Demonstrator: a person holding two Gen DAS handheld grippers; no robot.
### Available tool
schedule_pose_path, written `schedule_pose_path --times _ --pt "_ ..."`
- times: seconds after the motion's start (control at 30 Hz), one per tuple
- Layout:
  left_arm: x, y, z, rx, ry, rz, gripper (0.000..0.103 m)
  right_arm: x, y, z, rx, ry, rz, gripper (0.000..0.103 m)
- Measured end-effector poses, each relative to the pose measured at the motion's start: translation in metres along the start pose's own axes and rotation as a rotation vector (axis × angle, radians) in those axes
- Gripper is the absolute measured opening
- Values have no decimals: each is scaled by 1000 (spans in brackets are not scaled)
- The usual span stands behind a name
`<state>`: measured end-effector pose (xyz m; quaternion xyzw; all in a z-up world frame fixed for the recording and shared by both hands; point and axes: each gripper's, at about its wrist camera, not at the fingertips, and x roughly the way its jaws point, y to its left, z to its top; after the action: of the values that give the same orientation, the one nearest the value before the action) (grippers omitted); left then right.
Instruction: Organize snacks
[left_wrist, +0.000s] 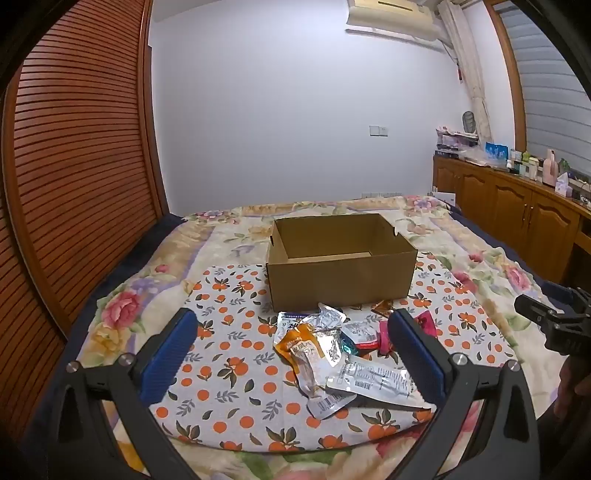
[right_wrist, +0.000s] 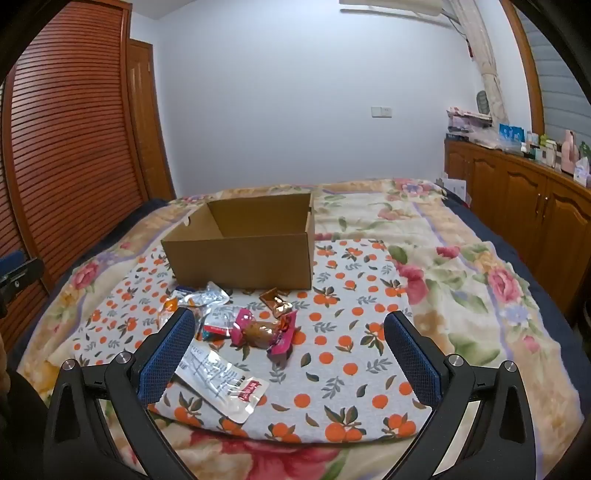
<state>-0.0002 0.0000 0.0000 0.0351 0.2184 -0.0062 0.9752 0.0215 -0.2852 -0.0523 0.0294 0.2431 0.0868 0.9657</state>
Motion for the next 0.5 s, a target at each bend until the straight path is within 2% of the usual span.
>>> schedule_pose_path --times 0.5 --pt "4 -2 -3 13 29 -5 103 -1 -1 0 4 1 1 103"
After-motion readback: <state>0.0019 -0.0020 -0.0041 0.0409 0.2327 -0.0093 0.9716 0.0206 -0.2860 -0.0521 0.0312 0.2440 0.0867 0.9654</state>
